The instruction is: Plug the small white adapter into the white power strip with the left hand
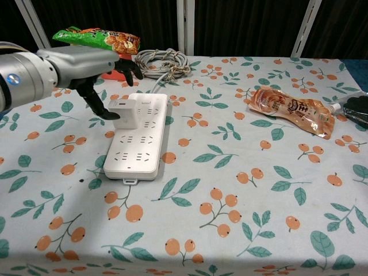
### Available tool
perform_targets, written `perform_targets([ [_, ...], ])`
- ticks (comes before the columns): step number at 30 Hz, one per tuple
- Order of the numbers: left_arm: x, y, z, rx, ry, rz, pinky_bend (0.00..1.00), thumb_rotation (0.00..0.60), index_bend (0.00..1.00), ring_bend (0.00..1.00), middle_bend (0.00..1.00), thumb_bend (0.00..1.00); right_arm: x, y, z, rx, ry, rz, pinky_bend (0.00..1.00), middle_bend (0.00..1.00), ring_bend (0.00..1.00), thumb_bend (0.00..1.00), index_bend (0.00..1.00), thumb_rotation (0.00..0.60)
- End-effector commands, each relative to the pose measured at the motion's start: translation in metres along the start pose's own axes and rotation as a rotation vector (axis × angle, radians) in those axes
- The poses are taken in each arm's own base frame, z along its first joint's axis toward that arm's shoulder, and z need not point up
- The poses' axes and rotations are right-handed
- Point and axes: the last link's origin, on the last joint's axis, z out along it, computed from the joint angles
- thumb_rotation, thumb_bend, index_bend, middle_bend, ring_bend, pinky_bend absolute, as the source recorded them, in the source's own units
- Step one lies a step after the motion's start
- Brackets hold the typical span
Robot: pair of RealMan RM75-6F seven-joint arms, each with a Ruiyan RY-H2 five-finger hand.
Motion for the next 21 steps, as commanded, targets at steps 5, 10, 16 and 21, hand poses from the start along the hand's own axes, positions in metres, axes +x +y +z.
perform_targets([
  [5,0.029,-0.101,-0.080,0.230,0.330,-0.094,0.06,0.600,0.16,0.10,0.20,0.16,0.002,0.006,0.007,0.007,-0.041,0.014,0.00,0.05,0.00,0.33,0.00,0.600],
  [10,0.020,-0.157,-0.148,0.329,0.436,-0.074,0.00,0.600,0.16,0.06,0.19,0.12,0.003,0.008,0.006,0.012,-0.039,0.026,0.00,0.04,0.00,0.33,0.00,0.600],
  [16,-0.001,-0.175,-0.214,0.403,0.392,-0.071,0.00,0.600,0.16,0.04,0.18,0.12,-0.001,0.000,-0.002,0.030,-0.023,0.027,0.00,0.04,0.00,0.33,0.00,0.600],
  [21,-0.010,-0.168,-0.244,0.439,0.376,-0.077,0.00,0.600,0.16,0.04,0.18,0.12,-0.006,-0.003,-0.012,0.024,-0.023,0.022,0.00,0.04,0.00,0.33,0.00,0.600],
])
